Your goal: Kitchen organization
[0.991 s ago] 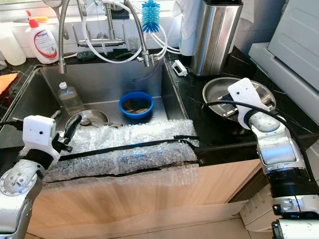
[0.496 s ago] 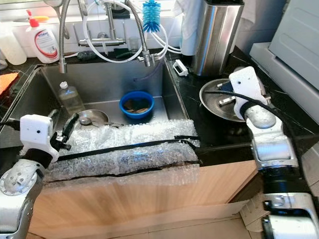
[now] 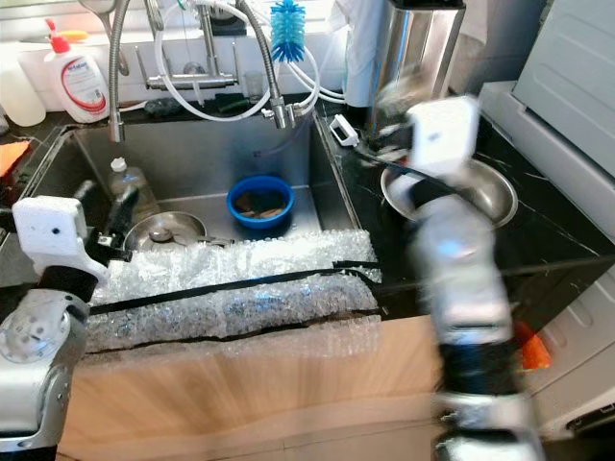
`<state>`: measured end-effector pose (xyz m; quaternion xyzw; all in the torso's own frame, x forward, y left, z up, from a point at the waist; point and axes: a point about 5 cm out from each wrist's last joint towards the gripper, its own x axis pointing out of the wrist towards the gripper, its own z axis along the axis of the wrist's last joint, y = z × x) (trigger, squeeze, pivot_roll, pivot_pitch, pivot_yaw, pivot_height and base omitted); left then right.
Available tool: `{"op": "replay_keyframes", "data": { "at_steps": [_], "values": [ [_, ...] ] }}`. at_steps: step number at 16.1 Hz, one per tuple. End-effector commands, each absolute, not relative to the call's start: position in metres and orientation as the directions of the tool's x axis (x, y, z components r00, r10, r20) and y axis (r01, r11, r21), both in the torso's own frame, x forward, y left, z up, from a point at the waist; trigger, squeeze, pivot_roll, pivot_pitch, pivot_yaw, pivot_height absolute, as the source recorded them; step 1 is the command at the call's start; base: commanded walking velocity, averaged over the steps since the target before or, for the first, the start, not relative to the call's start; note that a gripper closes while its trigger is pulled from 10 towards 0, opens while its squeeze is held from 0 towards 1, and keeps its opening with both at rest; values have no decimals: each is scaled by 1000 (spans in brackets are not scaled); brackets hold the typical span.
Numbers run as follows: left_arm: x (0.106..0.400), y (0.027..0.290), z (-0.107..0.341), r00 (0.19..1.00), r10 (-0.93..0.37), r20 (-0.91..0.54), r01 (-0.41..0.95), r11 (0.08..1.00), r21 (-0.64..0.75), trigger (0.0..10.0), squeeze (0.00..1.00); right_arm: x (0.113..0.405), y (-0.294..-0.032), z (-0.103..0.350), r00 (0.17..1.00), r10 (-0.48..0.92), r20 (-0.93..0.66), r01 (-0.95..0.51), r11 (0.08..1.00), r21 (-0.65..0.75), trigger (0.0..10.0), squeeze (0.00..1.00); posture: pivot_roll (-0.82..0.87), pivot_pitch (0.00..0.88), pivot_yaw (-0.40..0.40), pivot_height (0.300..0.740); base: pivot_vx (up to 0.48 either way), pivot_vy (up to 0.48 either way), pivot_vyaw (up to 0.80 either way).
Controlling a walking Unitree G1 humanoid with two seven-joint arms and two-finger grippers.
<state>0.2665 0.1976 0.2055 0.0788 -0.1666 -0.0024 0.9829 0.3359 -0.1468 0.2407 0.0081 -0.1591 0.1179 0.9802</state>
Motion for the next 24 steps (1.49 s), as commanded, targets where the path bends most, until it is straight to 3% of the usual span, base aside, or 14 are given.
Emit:
{"op": "replay_keyframes", "data": {
  "at_steps": [1,7,8,11,14,20,24],
  "values": [
    [264,200,208,942,-28,336,-27,987,158,10000,0,333,-144,246,903,240,356,-267,963,30,10000,0,-65,18,-2,740,0,0,0],
    [261,210,208,944,-19,328,-49,980,195,10000,0,343,-98,226,812,495,310,-556,818,149,10000,0,-50,0,-13,740,0,0,0],
    [261,207,207,945,-31,325,-36,979,199,10000,0,350,-96,216,831,508,229,-544,827,139,10000,0,-45,0,-16,740,0,0,0],
    [261,207,206,947,-35,318,-30,979,200,10000,0,356,-90,215,828,532,179,-553,828,97,10000,0,-47,0,-15,740,0,0,0],
    [263,204,205,950,-51,308,-12,979,201,10000,0,375,-97,209,887,456,75,-461,882,100,10000,0,-48,0,-14,740,0,0,0],
    [263,200,204,952,-59,300,-1,981,196,10000,0,382,-86,197,857,515,-12,-509,850,134,10000,0,-47,15,-14,740,0,0,0],
    [263,199,204,954,-66,292,8,981,194,10000,0,391,-94,180,882,452,-134,-434,889,148,10000,0,-43,21,-11,740,0,0,0]
  ]
}}
